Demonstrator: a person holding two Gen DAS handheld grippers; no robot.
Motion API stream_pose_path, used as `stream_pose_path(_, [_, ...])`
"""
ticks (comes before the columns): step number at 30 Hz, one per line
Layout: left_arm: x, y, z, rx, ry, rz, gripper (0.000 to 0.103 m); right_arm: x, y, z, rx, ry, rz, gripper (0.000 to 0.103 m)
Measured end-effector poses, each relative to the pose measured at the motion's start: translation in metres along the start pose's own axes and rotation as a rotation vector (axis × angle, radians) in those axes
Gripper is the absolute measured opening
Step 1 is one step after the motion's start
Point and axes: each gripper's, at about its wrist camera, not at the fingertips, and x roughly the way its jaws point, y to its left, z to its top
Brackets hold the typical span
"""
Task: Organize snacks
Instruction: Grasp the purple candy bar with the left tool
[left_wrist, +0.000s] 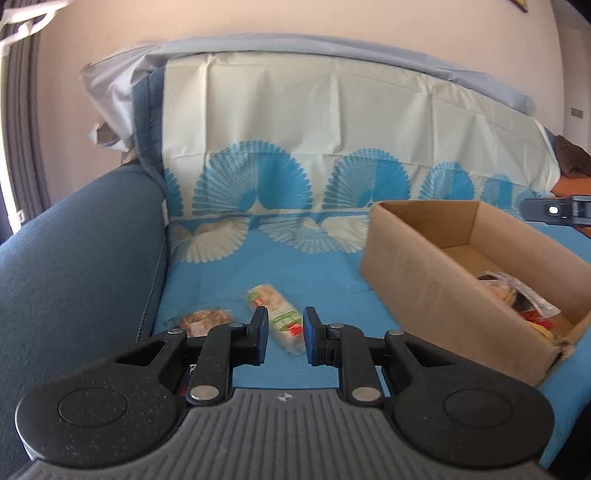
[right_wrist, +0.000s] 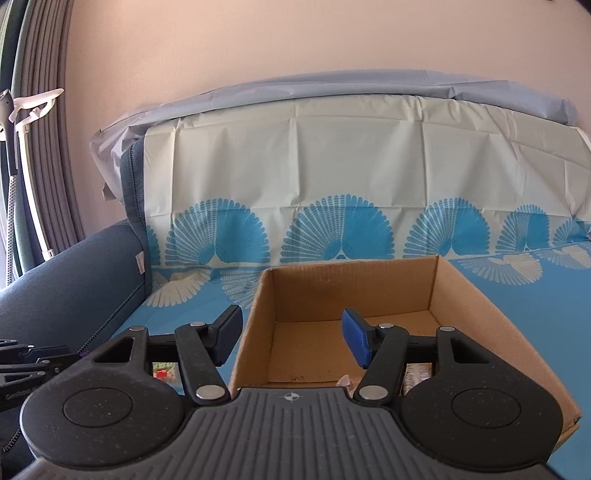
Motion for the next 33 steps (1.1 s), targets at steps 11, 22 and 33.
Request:
stream_pose_path(11, [0.033,0.050,-0.028,-0.235,0.151,0.093,0.036,0.018,0.036,-0.009,-0.026,0.059,0.058,0.062])
stream_pose_path(22, [0.058,0.073,-0.032,-0.376,0.178,0.120,0.044,0.024,0.073,-0.019,-0.125,0.078,0.133,0.062])
stream_pose_path(33, [0.081,0.071,-0.037,-0.375,0.227,0.167,0.051,0.024,0.101,-0.026,-0.267,0.068,0.178,0.064])
